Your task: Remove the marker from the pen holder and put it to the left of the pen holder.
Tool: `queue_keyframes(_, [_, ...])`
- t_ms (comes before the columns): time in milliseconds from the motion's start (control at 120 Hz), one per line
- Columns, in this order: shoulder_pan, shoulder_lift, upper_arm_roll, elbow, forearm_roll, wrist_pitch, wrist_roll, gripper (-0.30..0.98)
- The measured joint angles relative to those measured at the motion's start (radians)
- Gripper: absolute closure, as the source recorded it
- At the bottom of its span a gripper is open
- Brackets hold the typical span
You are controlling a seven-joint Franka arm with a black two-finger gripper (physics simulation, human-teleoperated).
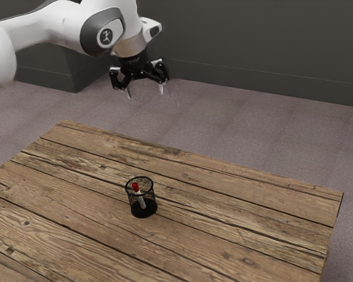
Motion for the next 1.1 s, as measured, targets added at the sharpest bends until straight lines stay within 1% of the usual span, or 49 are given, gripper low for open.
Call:
queue_keyframes(58, [0.031,0.017,-0.003,0.038,-0.008,-0.085,0.044,0.0])
queue_keyframes(133, [0.034,0.019,-0.004,0.044,-0.027,-0.153,0.079,0.0])
queue_keyframes(183, [0.028,-0.02,0.008,-0.045,-0.037,-0.162,0.084,0.0])
queue_keyframes(275, [0.023,-0.163,0.048,-0.348,-0.038,-0.079,0.085,0.0])
queue_keyframes(342, [0.038,-0.231,0.06,-0.494,-0.034,-0.001,0.082,0.0])
queue_keyframes(367, [0.044,-0.249,0.062,-0.531,-0.023,0.023,0.077,0.0])
queue_keyframes(408, [0.044,-0.267,0.056,-0.575,0.017,0.058,0.061,0.0])
queue_keyframes(467, [0.009,-0.277,0.042,-0.615,0.056,0.101,0.037,0.0])
queue_keyframes(542, [-0.03,-0.299,0.033,-0.681,0.069,0.156,0.008,0.0])
queue_keyframes(700, [-0.027,-0.329,0.031,-0.751,0.031,0.219,-0.044,0.0])
queue_keyframes(875, [-0.03,-0.341,0.014,-0.822,-0.031,0.254,-0.087,0.0])
queue_keyframes(1017, [-0.03,-0.339,0.011,-0.837,-0.05,0.271,-0.114,0.0])
queue_keyframes(1100, [-0.029,-0.332,-0.009,-0.838,-0.063,0.293,-0.127,0.0])
